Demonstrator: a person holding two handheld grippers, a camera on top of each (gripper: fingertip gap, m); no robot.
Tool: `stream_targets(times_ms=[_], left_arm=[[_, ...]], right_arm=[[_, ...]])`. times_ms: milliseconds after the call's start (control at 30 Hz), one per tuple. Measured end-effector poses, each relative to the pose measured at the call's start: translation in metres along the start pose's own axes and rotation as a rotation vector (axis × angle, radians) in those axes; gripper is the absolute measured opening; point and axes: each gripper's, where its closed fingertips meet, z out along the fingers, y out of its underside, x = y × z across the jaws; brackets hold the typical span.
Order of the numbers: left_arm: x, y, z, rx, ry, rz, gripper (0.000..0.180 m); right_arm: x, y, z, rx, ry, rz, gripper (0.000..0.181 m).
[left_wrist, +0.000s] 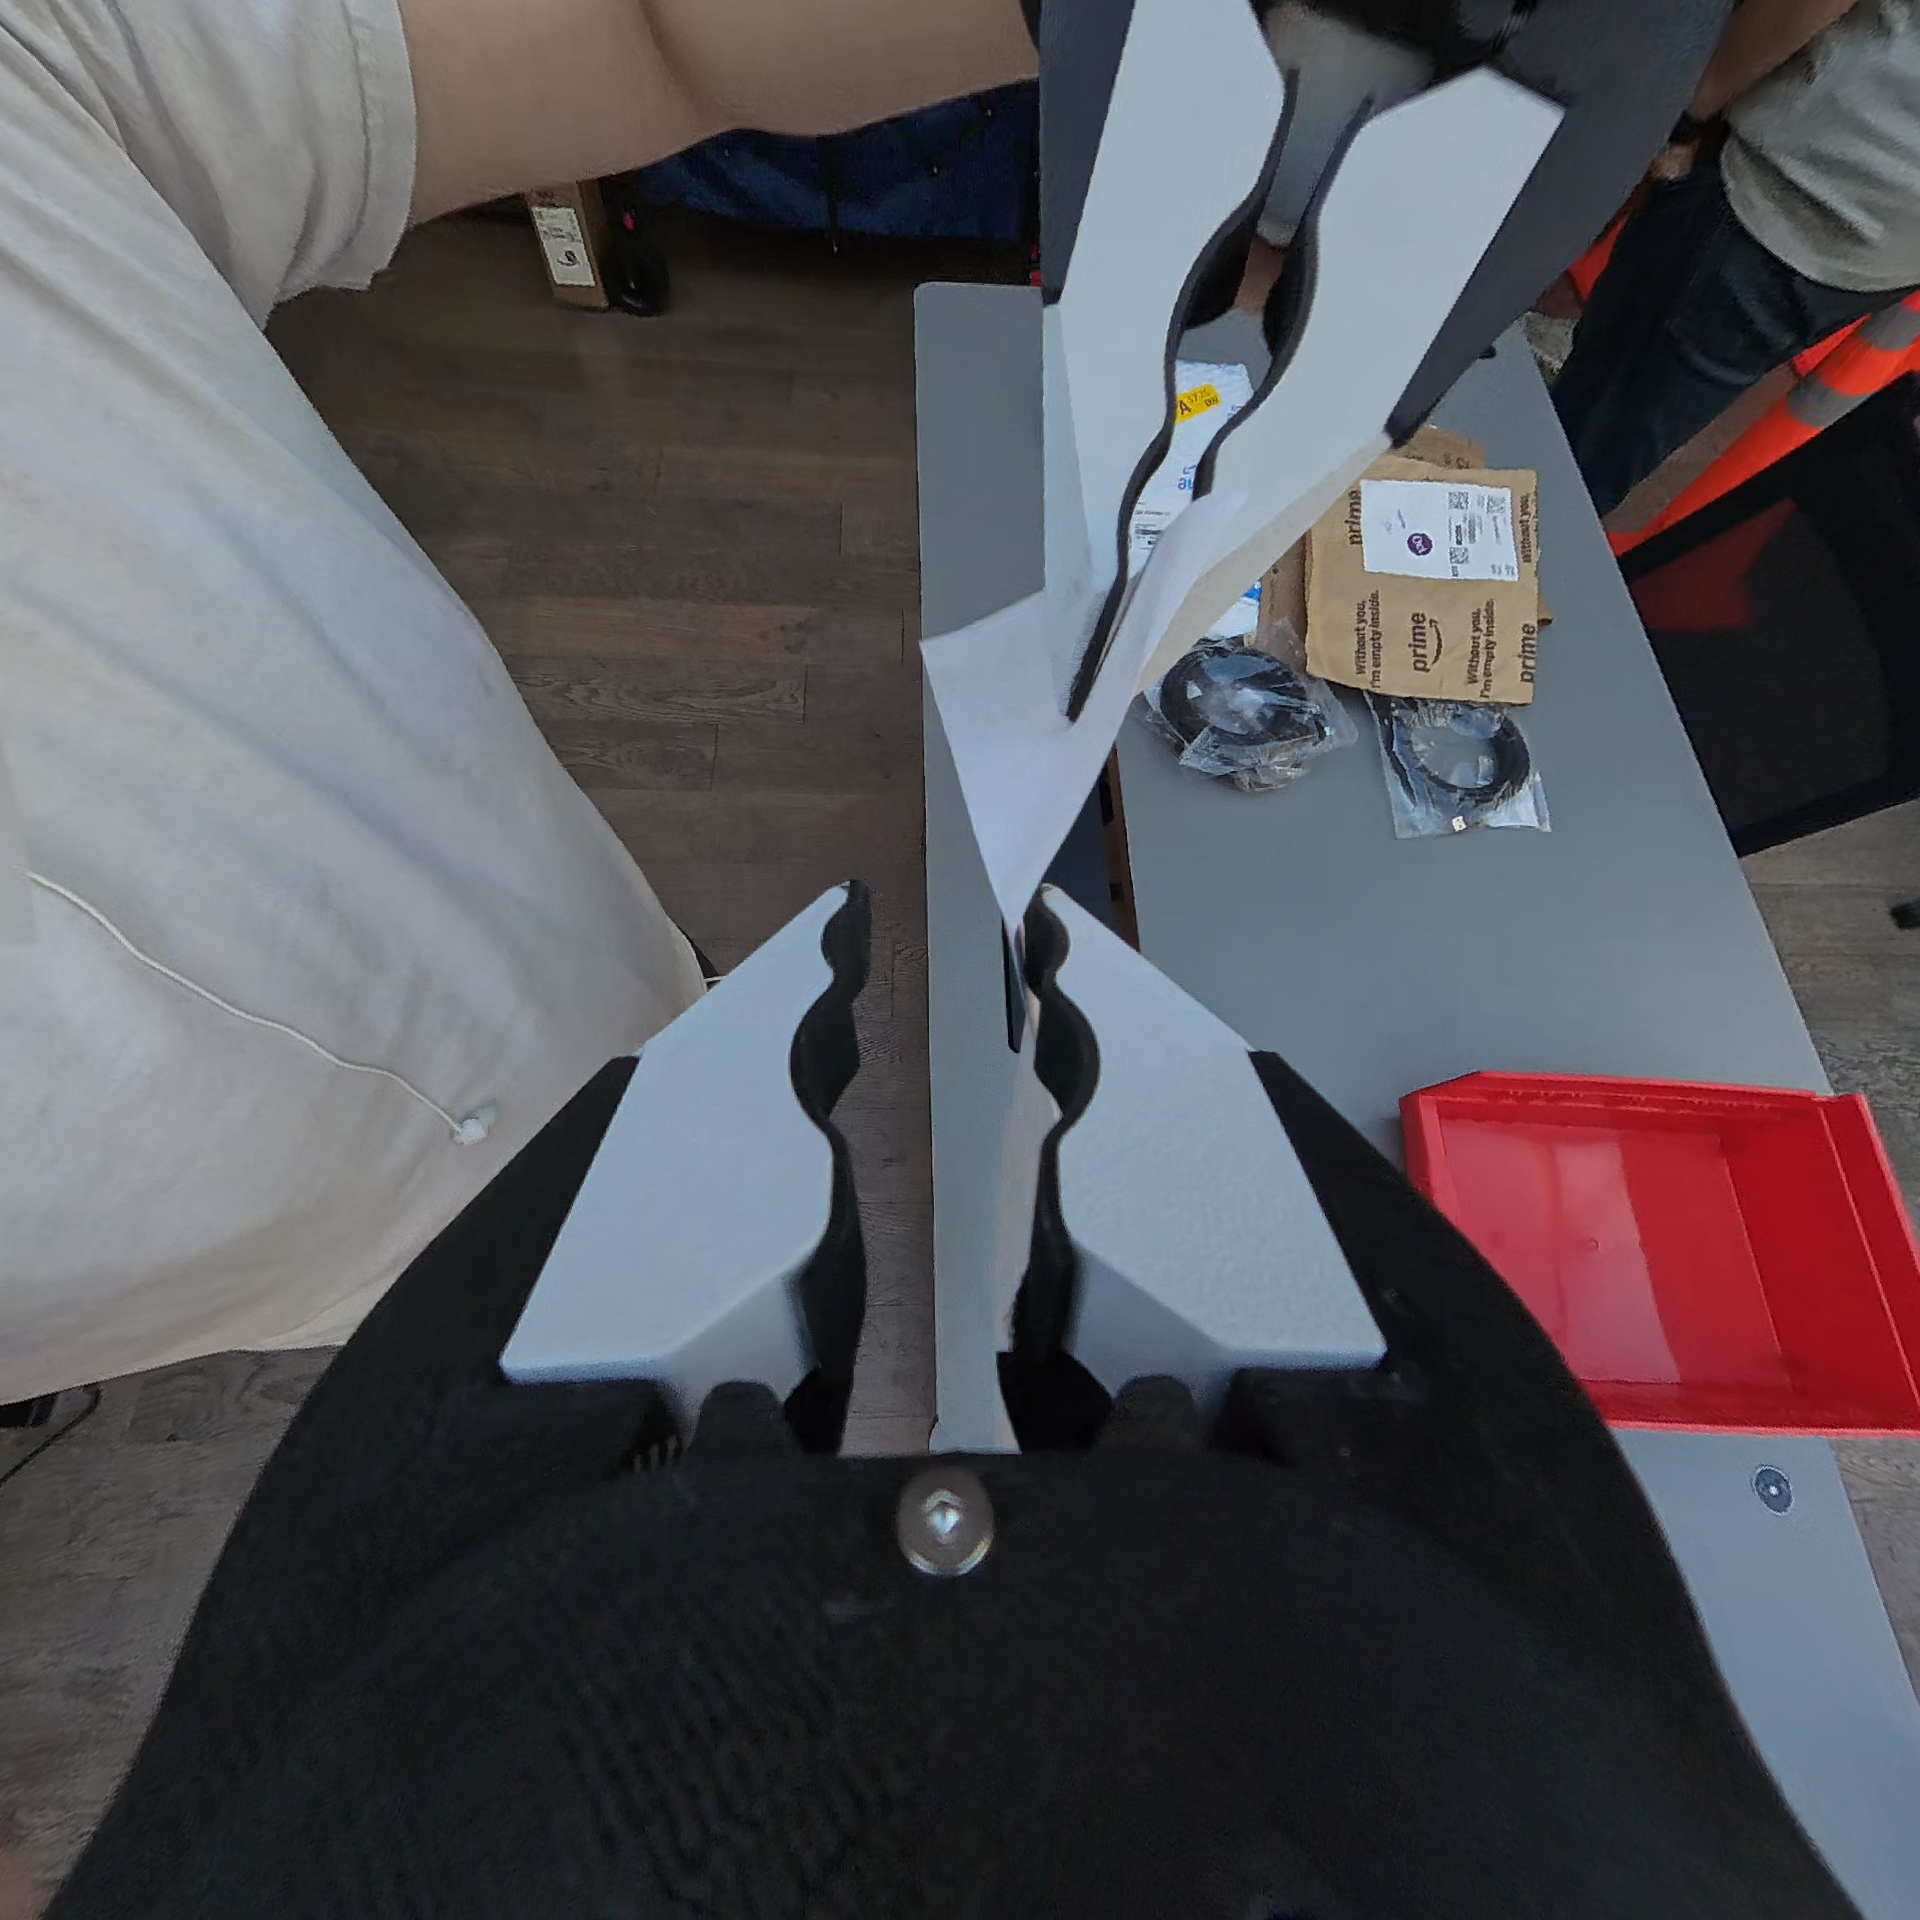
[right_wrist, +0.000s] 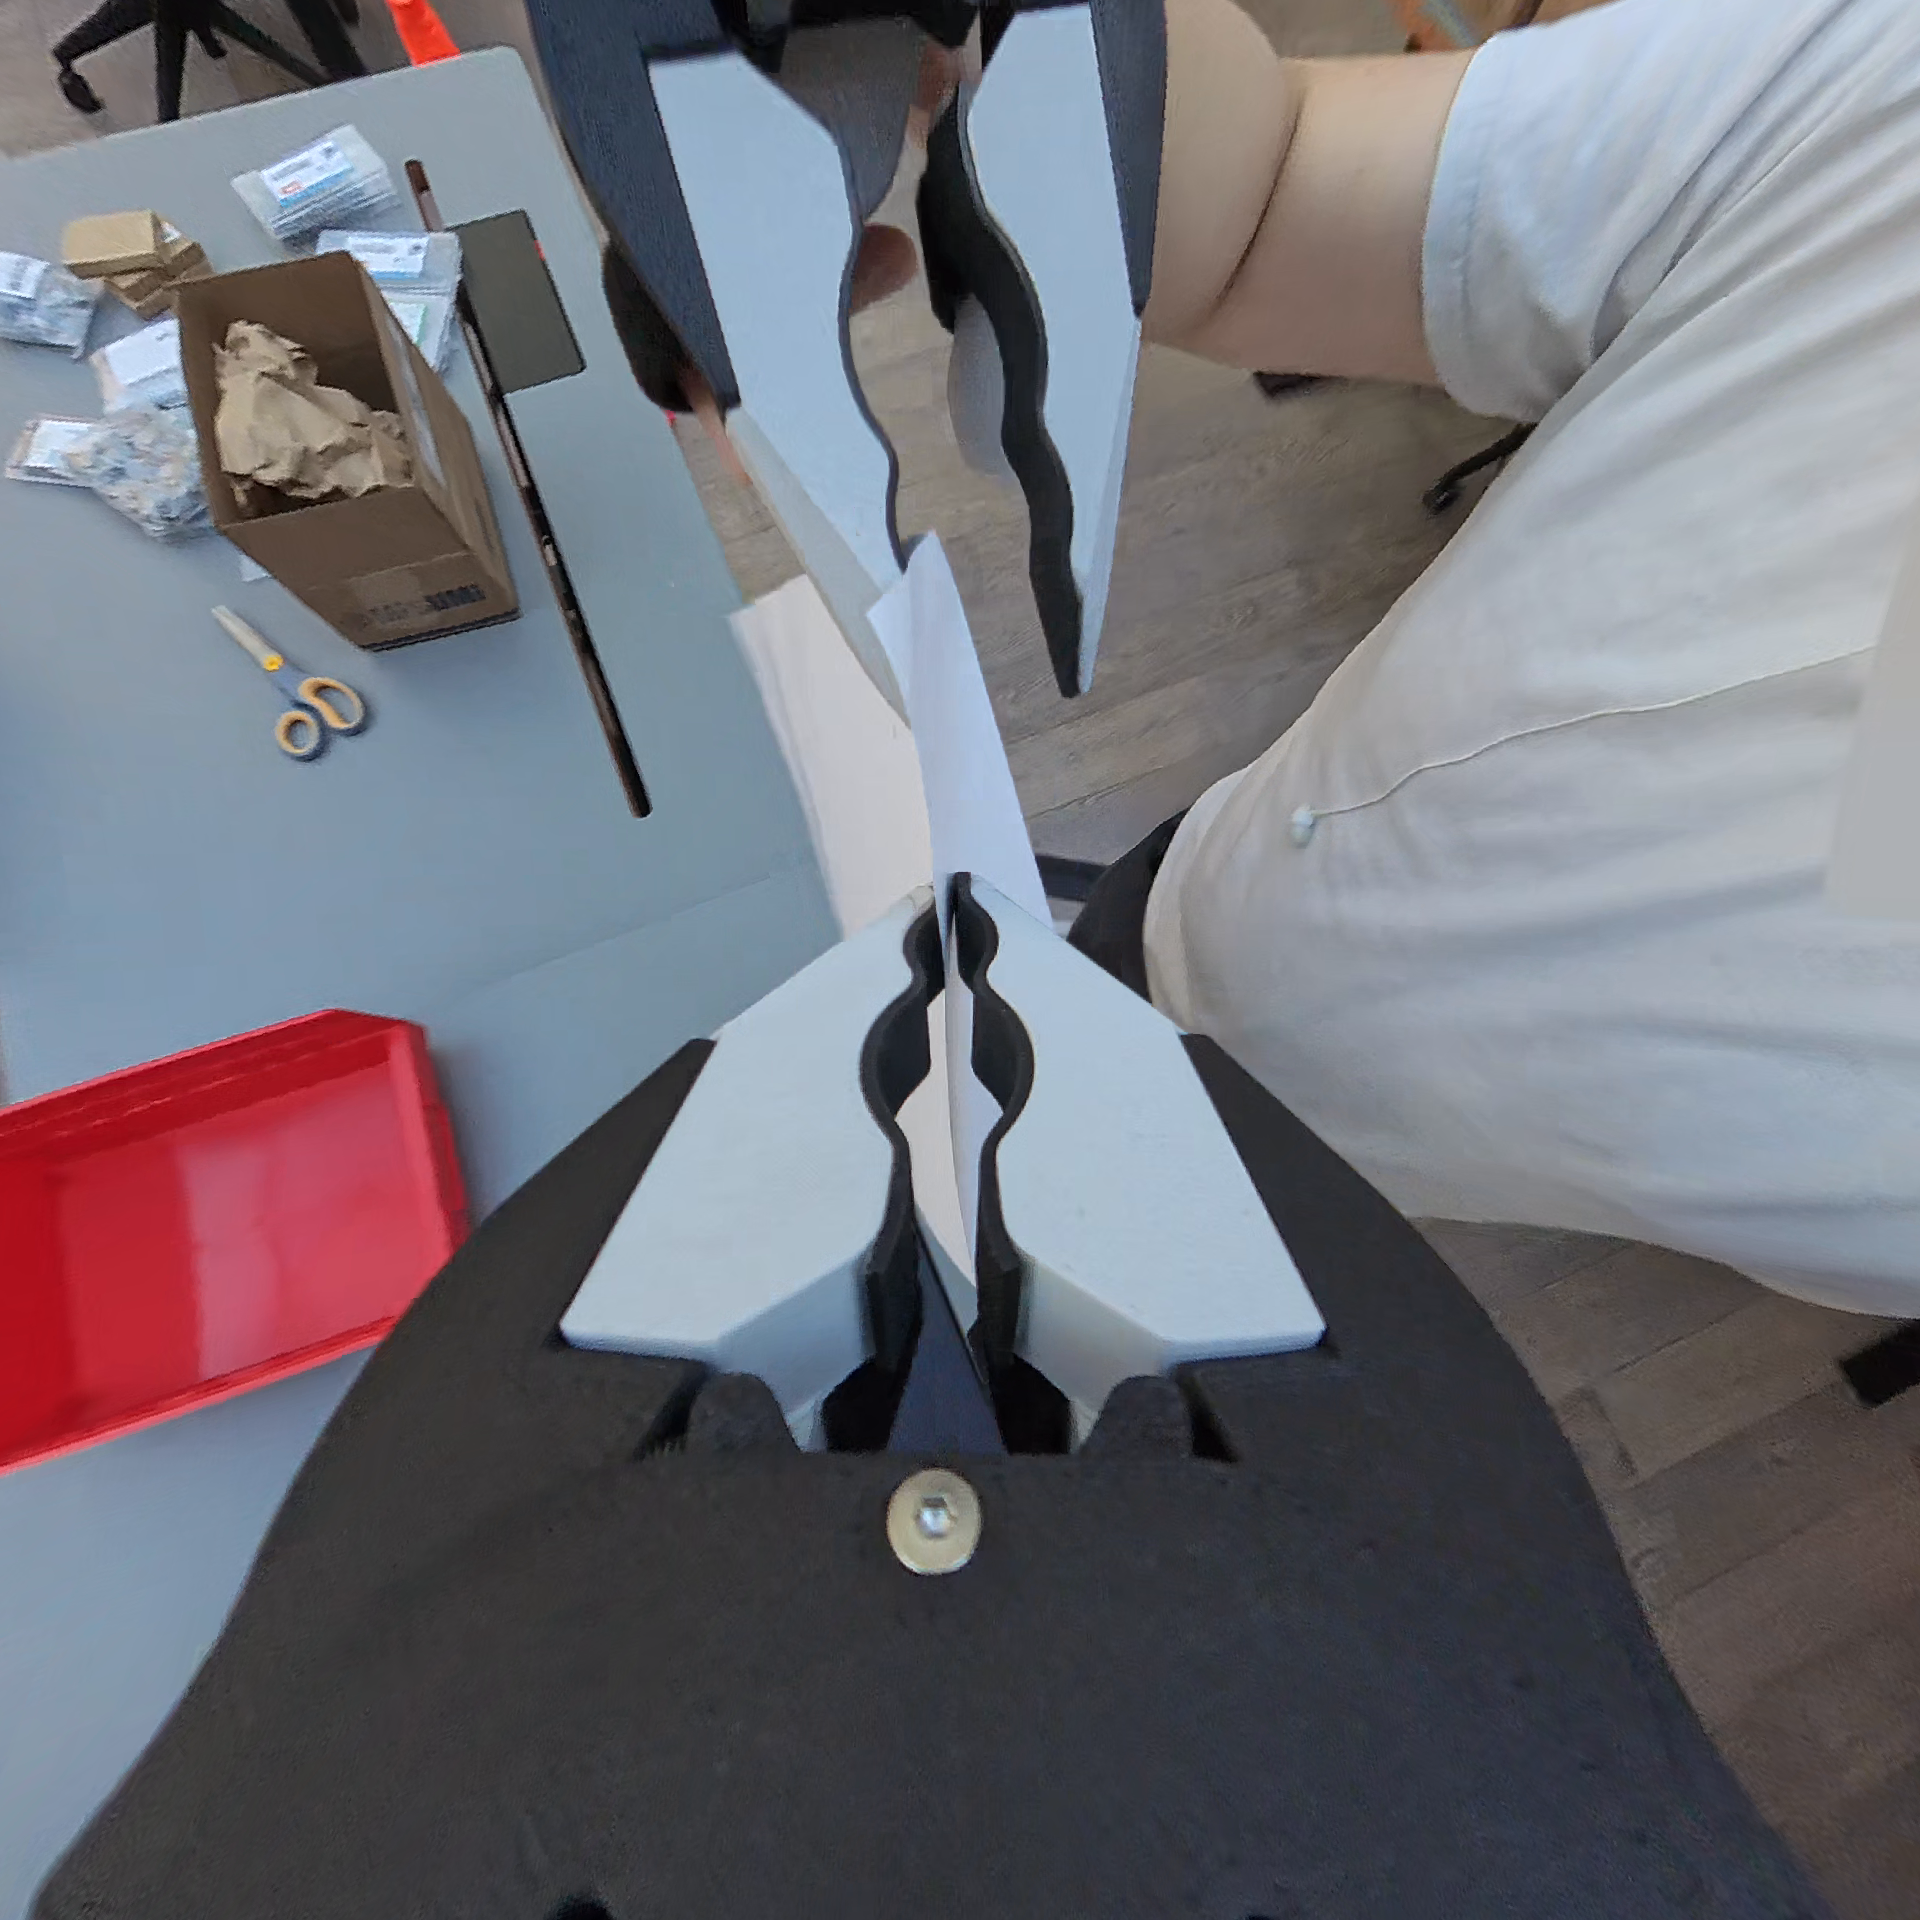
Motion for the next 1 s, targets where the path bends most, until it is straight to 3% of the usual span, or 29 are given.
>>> stream_targets(times_ms=[67, 200, 333, 700, 767, 900, 1000], left_arm=[[0.004, -0.010, 0.005, 0.033, 0.035, -0.038, 0.027], [0.007, -0.038, 0.005, 0.158, 0.059, -0.022, 0.000], [0.008, -0.047, 0.003, 0.217, 0.105, 0.008, 0.000], [-0.003, -0.062, -0.015, 0.399, 0.168, -0.008, 0.000], [-0.005, -0.065, -0.025, 0.439, 0.197, -0.027, 0.007], [-0.013, -0.069, -0.048, 0.521, 0.215, -0.050, 0.000], [-0.016, -0.061, -0.048, 0.472, 0.224, -0.070, 0.001]], right_arm=[[-0.002, -0.009, -0.012, -0.077, -0.057, 0.047, 0.000], [-0.002, -0.022, -0.029, -0.195, -0.155, 0.114, 0.000], [0.002, -0.029, -0.040, -0.255, -0.220, 0.154, 0.000], [0.019, -0.042, -0.048, -0.184, -0.254, 0.169, 0.000], [0.020, -0.040, -0.046, -0.180, -0.252, 0.165, 0.000], [0.026, -0.039, -0.040, -0.159, -0.237, 0.162, 0.000], [0.030, -0.041, -0.037, -0.143, -0.226, 0.162, 0.000]])
